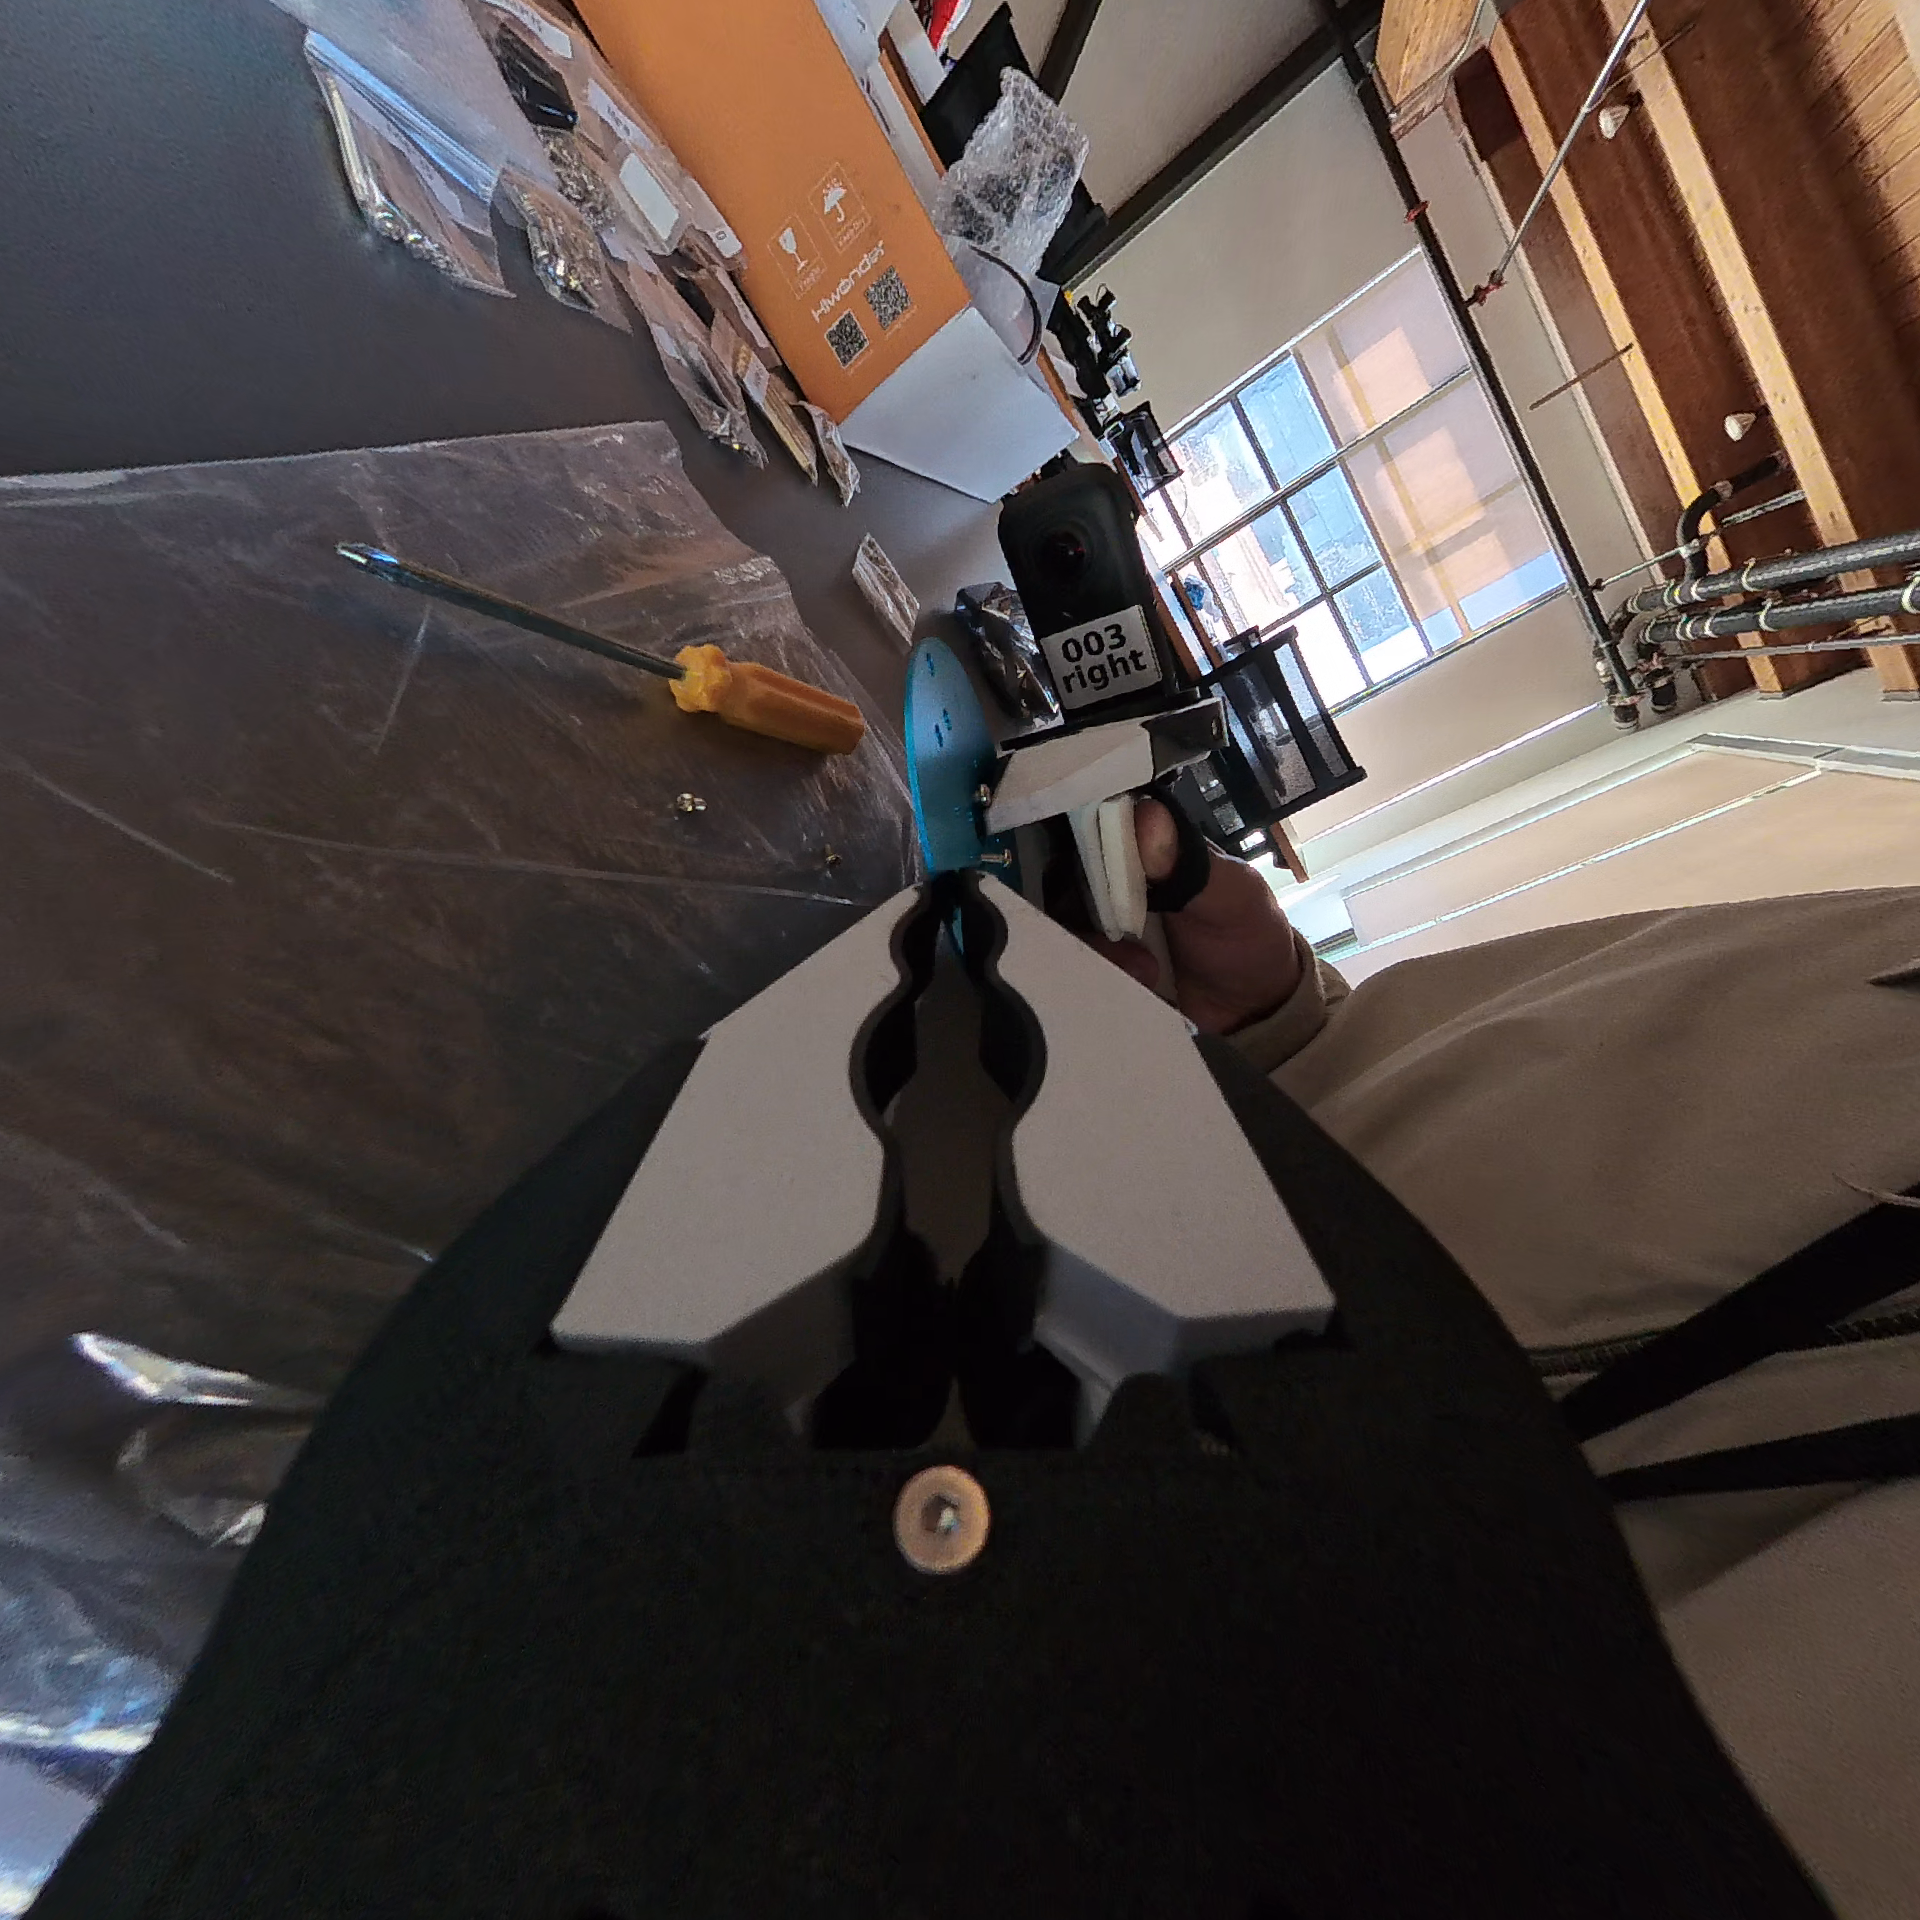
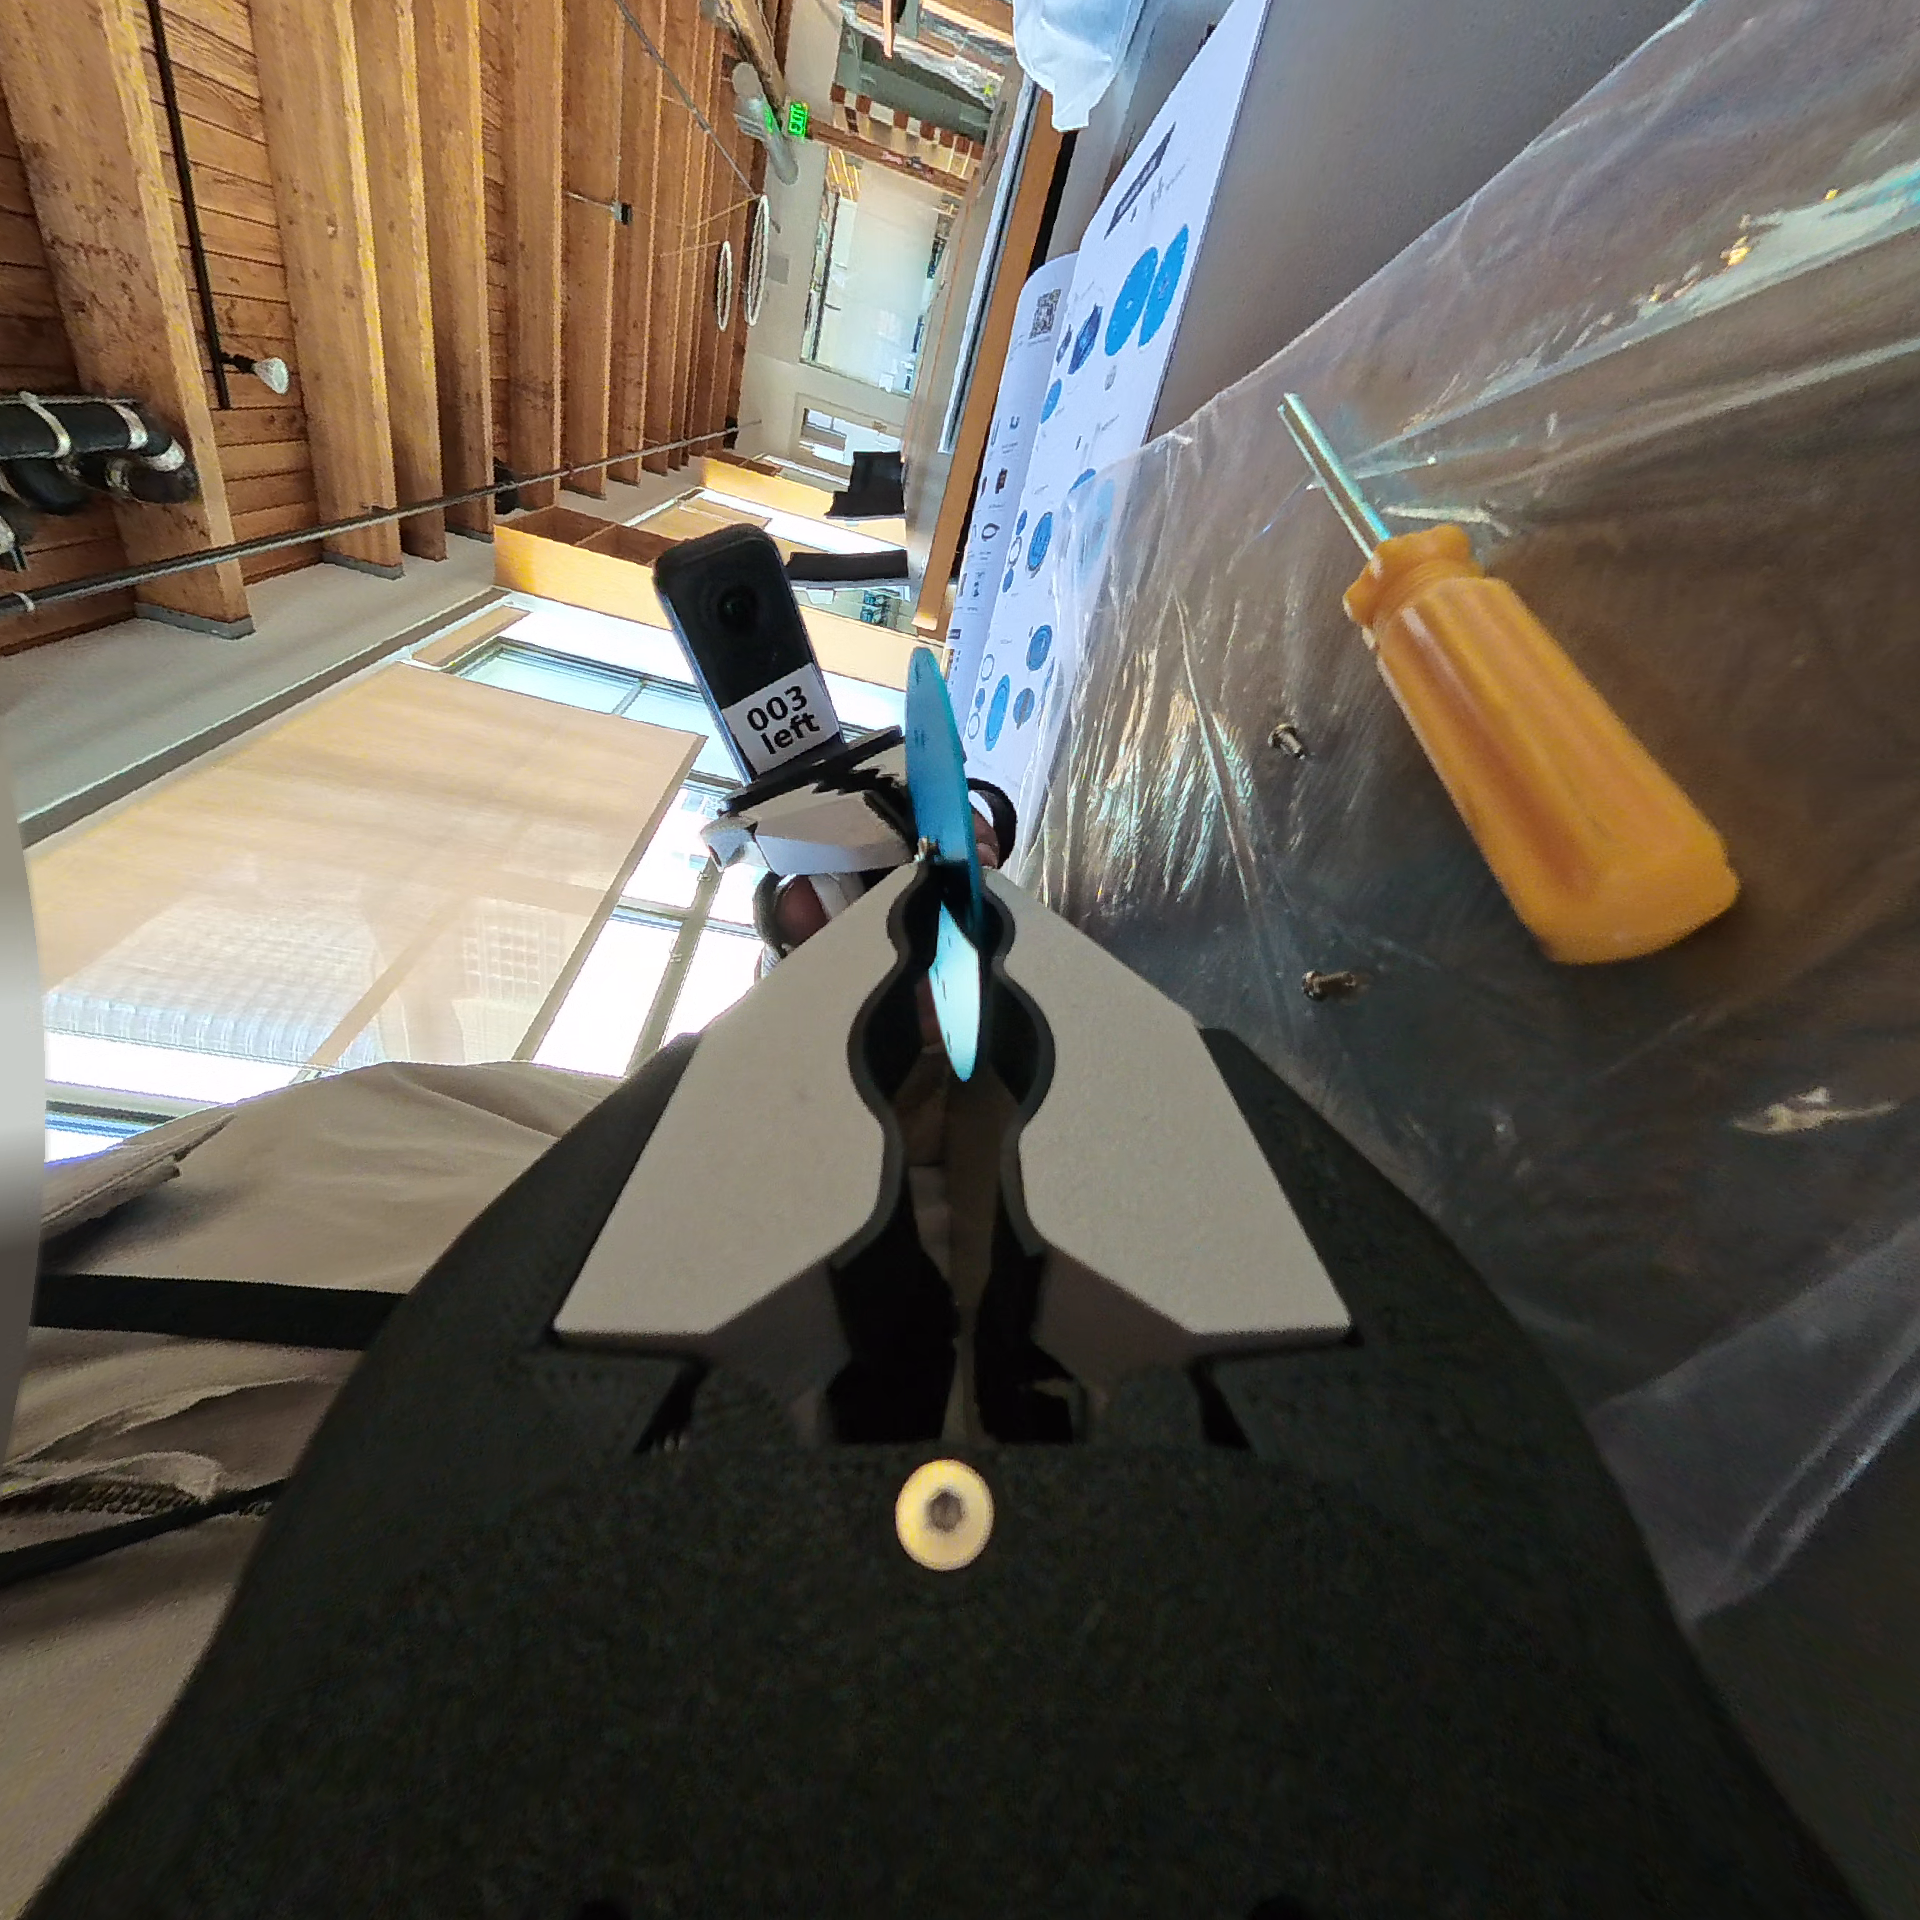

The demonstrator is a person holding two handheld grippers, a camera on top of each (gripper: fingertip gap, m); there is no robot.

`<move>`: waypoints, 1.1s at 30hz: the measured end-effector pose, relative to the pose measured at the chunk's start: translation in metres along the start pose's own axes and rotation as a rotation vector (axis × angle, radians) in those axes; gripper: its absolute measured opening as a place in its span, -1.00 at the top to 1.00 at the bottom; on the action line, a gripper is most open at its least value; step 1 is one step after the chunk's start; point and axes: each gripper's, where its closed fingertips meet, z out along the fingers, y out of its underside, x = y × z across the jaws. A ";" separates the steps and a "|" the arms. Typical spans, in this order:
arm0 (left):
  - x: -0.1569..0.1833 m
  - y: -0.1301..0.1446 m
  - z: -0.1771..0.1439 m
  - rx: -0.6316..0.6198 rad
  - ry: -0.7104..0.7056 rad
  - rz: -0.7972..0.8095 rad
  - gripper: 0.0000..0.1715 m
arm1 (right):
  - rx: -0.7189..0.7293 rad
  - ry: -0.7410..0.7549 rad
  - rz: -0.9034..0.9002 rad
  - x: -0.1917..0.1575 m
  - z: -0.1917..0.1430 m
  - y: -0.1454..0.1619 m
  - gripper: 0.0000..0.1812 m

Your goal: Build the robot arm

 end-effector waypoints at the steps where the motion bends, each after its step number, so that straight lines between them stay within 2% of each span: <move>1: 0.000 0.000 0.000 -0.002 -0.001 -0.001 0.95 | 0.001 0.001 -0.001 0.000 0.000 0.000 0.97; 16: -0.010 0.001 0.003 -0.010 -0.054 -0.029 0.95 | -0.010 0.057 0.022 0.010 0.000 0.001 0.96; 21: -0.012 0.001 0.003 -0.010 -0.075 -0.012 0.93 | -0.006 0.065 0.025 0.011 0.001 0.000 0.97; 23: -0.013 0.001 0.001 -0.009 -0.102 0.040 0.92 | -0.008 0.061 0.032 0.011 0.001 0.000 0.96; 27: -0.013 0.002 -0.005 -0.005 -0.183 0.184 0.61 | -0.009 0.066 0.043 0.012 0.001 0.000 0.96; 30: -0.005 0.005 0.001 0.000 -0.157 0.160 0.59 | -0.014 0.078 0.039 0.014 0.003 0.000 0.96; 33: -0.011 0.007 0.008 0.016 -0.190 0.098 0.58 | -0.019 0.085 0.035 0.014 0.004 0.001 0.96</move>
